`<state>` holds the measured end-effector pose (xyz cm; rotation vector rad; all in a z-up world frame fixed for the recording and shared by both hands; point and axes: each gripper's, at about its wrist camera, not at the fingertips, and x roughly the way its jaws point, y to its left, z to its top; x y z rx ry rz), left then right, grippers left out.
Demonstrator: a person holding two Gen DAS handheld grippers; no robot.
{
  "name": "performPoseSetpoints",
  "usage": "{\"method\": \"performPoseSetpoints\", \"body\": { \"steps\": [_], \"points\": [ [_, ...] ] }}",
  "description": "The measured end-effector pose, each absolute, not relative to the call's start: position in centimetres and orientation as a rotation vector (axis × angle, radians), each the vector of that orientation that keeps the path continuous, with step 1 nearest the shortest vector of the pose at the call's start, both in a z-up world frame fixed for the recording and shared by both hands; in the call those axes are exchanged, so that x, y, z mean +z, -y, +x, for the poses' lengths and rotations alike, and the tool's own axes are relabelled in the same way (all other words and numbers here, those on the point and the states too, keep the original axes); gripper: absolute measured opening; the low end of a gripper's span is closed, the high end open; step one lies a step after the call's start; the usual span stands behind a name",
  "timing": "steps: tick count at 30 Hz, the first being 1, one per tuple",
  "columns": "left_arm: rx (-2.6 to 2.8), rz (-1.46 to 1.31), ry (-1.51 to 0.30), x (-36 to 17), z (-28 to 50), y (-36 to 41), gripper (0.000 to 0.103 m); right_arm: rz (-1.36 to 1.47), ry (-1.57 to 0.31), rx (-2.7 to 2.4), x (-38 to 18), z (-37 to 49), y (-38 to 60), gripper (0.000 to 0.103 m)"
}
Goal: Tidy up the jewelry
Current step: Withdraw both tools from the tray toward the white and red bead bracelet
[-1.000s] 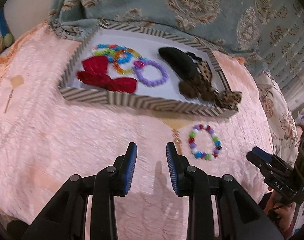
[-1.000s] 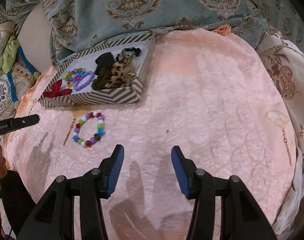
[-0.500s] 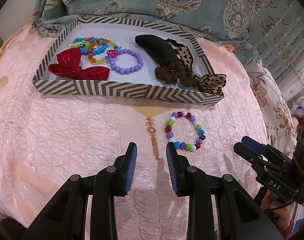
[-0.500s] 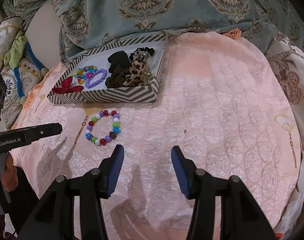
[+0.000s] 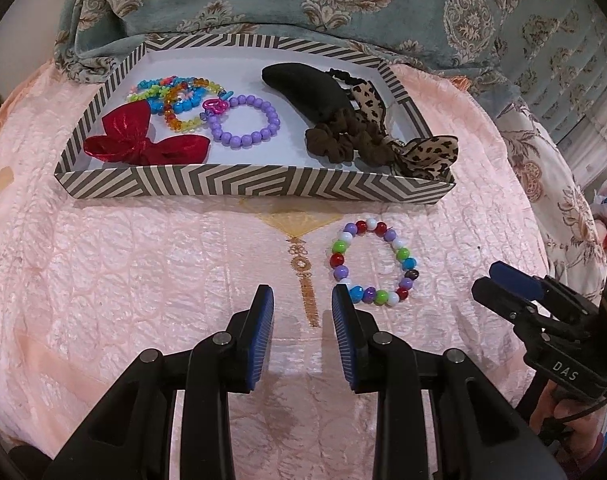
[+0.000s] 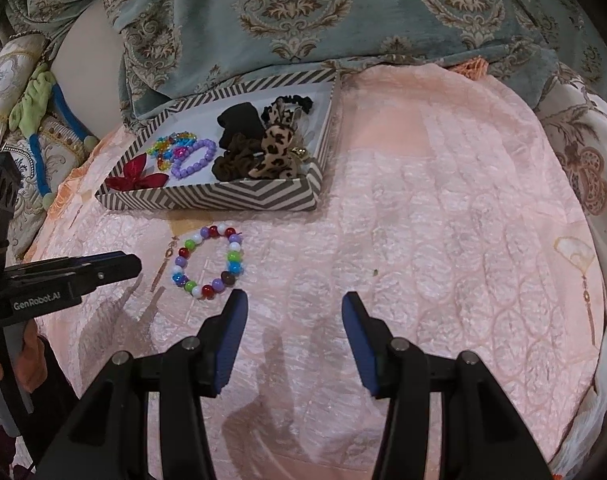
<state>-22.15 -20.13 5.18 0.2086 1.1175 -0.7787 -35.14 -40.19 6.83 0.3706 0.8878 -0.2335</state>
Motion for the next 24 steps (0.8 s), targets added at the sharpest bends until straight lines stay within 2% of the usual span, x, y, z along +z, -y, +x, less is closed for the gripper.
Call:
{"method": "performPoseSetpoints", "body": {
  "steps": [24],
  "points": [
    [-0.796,0.167,-1.151,4.1,-20.7,20.1,0.014,0.347,-0.912,-0.19,5.8,-32.3,39.1,0.051]
  ]
}}
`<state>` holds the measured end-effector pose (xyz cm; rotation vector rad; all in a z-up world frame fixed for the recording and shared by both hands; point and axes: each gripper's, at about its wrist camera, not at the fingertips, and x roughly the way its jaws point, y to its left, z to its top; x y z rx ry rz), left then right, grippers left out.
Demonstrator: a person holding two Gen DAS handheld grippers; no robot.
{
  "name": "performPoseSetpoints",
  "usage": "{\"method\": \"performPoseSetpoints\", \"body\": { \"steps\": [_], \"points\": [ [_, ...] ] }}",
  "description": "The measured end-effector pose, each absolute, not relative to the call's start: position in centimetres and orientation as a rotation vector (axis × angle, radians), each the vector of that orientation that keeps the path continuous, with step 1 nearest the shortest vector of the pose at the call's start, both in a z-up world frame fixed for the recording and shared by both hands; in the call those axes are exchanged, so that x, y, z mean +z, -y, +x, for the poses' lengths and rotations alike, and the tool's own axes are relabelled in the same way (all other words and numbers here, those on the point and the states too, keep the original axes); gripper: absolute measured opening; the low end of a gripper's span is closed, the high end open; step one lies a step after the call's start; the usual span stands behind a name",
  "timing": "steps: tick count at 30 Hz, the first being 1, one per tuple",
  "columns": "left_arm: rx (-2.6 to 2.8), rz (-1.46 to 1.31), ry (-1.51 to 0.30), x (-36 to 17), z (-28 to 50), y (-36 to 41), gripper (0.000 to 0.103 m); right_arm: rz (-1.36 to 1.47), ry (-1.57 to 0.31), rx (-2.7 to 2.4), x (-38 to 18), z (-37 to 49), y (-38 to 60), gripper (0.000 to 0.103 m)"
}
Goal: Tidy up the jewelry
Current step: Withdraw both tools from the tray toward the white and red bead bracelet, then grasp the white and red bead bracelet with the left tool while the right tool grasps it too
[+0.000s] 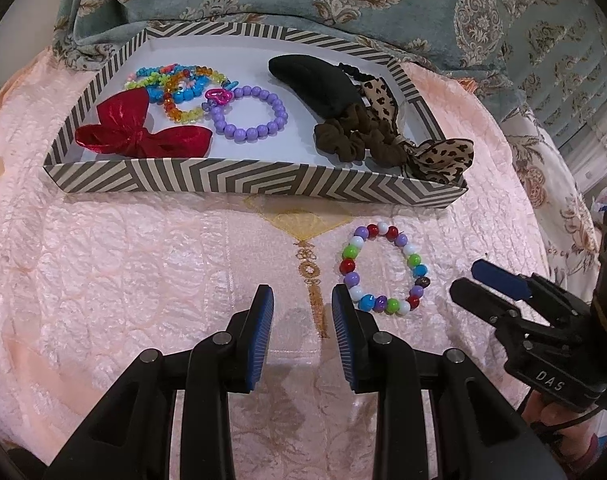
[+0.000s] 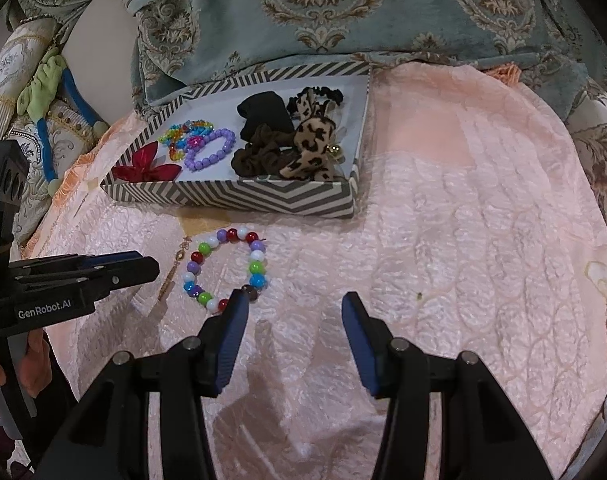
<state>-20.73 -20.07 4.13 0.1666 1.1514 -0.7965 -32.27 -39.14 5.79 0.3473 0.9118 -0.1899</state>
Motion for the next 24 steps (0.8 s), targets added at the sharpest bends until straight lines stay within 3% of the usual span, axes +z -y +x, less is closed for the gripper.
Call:
{"method": "performPoseSetpoints", "body": {
  "steps": [5,24],
  "points": [
    [-0.849,0.107,-1.187,3.9,-20.1,20.3,0.014,0.345,-0.914,-0.18,5.7,-31.8,39.1,0.05],
    [-0.872,0.227,-1.152,2.5,-19.5,24.6,0.014,0.257,-0.963,-0.119,4.4,-28.4,37.2,0.026]
  ]
}}
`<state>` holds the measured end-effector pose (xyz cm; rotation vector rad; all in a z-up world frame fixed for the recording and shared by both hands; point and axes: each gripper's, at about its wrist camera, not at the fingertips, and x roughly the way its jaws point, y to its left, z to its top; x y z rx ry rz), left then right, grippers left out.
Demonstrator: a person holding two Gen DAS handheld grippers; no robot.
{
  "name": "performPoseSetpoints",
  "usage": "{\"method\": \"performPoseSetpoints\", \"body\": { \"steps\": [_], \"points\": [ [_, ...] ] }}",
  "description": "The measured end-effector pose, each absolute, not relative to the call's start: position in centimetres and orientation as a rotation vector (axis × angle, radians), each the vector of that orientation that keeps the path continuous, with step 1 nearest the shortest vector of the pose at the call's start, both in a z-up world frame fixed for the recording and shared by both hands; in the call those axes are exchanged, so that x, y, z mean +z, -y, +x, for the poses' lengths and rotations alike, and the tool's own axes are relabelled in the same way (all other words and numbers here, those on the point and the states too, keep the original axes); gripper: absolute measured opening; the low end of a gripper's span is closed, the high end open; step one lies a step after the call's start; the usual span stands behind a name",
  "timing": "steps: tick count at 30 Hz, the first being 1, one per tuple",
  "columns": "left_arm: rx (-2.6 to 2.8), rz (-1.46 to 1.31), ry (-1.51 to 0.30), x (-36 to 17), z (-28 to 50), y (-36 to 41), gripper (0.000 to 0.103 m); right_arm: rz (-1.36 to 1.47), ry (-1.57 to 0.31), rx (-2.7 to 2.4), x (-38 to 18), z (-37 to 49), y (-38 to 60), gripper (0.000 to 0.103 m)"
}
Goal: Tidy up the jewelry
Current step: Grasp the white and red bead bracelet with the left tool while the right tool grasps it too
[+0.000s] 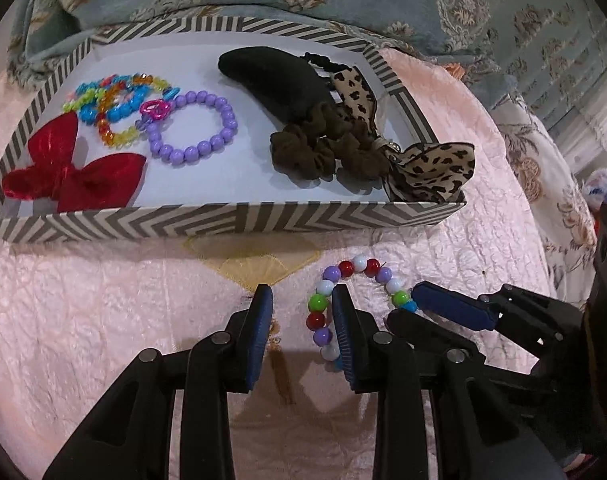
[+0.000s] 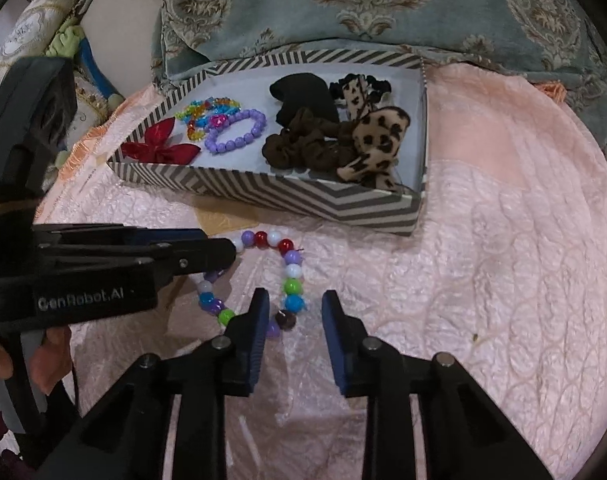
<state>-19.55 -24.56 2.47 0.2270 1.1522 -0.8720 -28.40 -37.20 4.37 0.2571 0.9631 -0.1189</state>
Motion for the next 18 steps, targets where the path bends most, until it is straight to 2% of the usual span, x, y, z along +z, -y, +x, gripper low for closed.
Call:
{"method": "performPoseSetpoints", "body": {
  "steps": [3,6,8,18],
  "points": [
    [-0.871,0.257,-1.131,2.3,-19.8,24.7,0.013,0.227,-0.966,-0.127,4.2,-28.2,36.8,0.022],
    [-0.88,0.301,-1.096,2.2,-20.2,24.8,0.002,0.202,-0.963,-0.136,4.1,-28.5,36.7,0.012],
    [-0.904,0.299,-1.096,2.2,-20.4,24.7,0.0,0.214,-0.96,-0.133,4.2,-28.7,36.8,0.009],
    [-0.894,0.296,-1.043,3.5,-21.2,23.4,0.0,0.199,-0.92,-0.114,5.7,-29.4,35.7,0.008]
  ]
}}
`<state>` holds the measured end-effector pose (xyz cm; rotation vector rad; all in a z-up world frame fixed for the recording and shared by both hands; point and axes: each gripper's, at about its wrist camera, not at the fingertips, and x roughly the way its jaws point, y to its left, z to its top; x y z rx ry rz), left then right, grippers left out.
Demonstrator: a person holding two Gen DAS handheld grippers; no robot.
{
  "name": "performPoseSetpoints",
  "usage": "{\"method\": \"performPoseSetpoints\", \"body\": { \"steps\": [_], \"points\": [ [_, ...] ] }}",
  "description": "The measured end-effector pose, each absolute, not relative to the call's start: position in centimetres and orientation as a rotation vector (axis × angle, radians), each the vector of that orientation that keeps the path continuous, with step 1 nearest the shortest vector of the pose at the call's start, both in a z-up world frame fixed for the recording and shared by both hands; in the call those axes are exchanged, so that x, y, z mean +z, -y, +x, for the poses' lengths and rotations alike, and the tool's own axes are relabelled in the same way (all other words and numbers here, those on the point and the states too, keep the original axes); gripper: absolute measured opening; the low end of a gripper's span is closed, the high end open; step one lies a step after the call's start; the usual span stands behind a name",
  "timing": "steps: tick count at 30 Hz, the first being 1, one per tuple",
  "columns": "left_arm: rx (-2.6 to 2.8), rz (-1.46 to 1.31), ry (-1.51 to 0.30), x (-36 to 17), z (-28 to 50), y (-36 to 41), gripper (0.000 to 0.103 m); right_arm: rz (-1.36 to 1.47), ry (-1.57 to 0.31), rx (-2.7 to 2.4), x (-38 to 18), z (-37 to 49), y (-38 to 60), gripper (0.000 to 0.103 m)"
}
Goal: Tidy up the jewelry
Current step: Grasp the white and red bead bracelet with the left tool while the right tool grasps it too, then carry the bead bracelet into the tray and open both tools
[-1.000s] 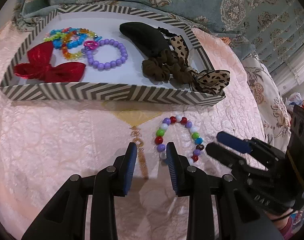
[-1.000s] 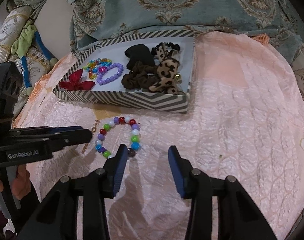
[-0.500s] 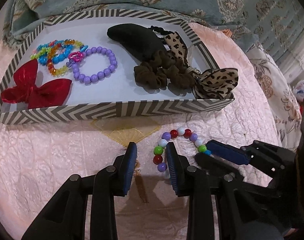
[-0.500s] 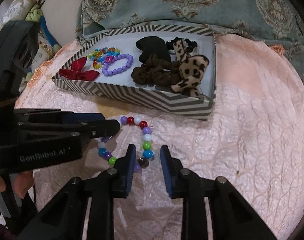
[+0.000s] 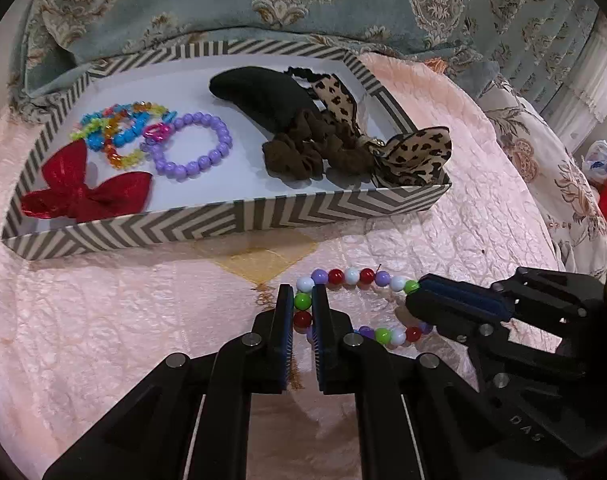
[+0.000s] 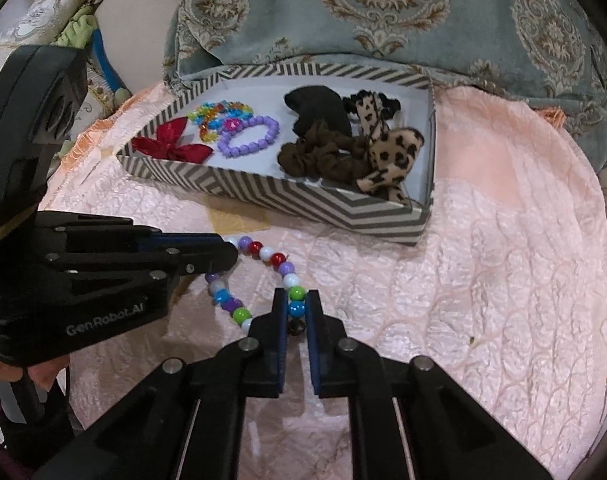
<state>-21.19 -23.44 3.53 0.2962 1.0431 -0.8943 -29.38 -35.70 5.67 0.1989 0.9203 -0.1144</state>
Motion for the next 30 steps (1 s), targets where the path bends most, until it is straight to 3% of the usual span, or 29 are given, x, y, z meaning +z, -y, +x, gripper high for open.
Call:
{"method": "performPoseSetpoints", "body": {
  "steps": [30],
  "points": [
    [-0.858,0.239,-0.951,7.9,-20.1,20.3,0.0,0.155,-0.874,-0.084,9.7,-28.3,33.4,0.008]
  ]
}}
